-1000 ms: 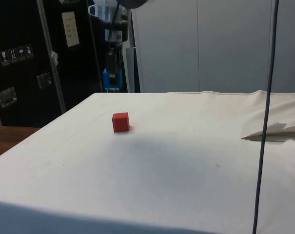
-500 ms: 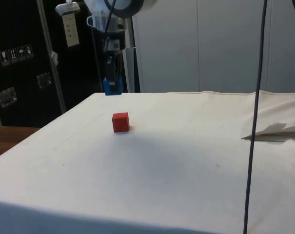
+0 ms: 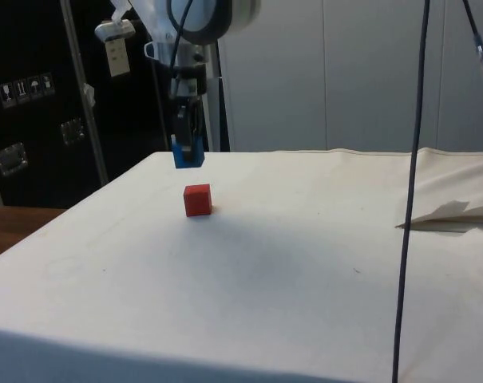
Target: Stack the two cubes.
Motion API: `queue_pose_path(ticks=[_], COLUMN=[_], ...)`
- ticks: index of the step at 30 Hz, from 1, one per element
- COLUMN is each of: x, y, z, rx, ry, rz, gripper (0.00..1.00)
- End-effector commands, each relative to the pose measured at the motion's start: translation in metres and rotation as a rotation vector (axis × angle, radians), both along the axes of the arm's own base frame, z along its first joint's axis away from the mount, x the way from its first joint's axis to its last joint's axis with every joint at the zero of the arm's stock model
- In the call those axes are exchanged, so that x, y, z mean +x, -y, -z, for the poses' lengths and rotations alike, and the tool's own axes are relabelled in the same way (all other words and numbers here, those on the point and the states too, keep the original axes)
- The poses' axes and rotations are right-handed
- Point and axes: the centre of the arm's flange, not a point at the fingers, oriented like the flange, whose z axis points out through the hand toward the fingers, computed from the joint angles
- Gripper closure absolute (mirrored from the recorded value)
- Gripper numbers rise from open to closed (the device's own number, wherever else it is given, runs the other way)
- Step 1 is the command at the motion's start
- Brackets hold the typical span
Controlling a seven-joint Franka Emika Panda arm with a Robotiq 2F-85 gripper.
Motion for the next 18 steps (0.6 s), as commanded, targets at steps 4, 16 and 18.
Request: queue_pose_path(ticks=[4, 16, 18], x=[0.001, 0.005, 0.006], y=[0.002, 0.01, 0.012], z=[0.008, 0.029, 0.032], rx=[0.019, 0.041, 0.046], ry=[0.005, -0.003, -0.006], rz=[-0.001, 0.007, 0.009], gripper=[0.99, 0.99, 0.99])
